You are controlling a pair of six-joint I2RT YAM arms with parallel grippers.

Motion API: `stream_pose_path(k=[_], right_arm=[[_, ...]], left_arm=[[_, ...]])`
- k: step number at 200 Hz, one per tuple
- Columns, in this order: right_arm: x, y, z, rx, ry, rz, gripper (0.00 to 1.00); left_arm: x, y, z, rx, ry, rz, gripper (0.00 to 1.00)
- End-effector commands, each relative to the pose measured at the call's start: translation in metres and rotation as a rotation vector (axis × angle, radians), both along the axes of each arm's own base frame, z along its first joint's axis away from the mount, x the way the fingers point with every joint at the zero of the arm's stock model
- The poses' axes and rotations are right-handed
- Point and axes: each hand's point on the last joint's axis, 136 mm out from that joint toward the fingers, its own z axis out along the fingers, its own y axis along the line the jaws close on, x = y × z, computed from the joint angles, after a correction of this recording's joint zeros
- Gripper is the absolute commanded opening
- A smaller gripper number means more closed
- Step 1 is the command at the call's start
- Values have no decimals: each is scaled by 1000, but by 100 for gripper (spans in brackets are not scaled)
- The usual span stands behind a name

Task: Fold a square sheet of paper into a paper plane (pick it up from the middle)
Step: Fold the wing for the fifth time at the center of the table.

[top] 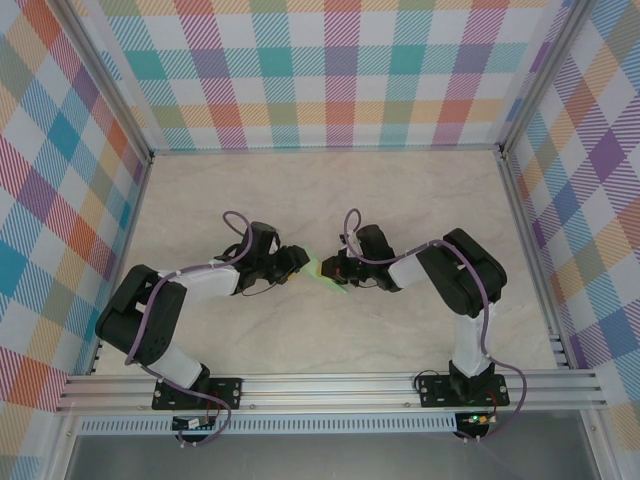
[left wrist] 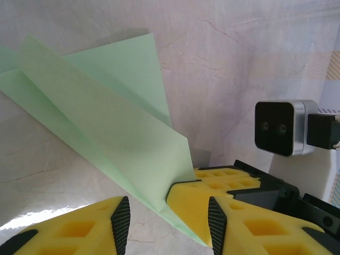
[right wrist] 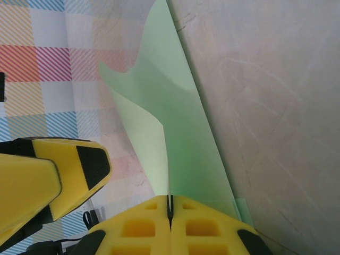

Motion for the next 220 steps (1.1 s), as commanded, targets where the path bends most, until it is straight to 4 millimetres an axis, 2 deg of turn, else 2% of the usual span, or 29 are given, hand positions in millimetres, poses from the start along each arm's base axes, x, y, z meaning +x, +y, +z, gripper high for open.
stream_pose_path(k=[1, 126, 174, 220], right_arm=[[-2, -2, -6, 13, 37, 4, 0], [-10, -9, -27, -64, 85, 24, 0], [-12, -10, -32, -77, 98, 28, 0], [-13, -10, -34, -82, 101, 32, 0]], left_arm=[[-2, -12, -1, -18, -22, -53, 43], [0, -32, -3, -46, -15, -118, 33], [6, -32, -3, -22, -18, -116, 31], [7, -34, -11, -15, 7, -114, 27]])
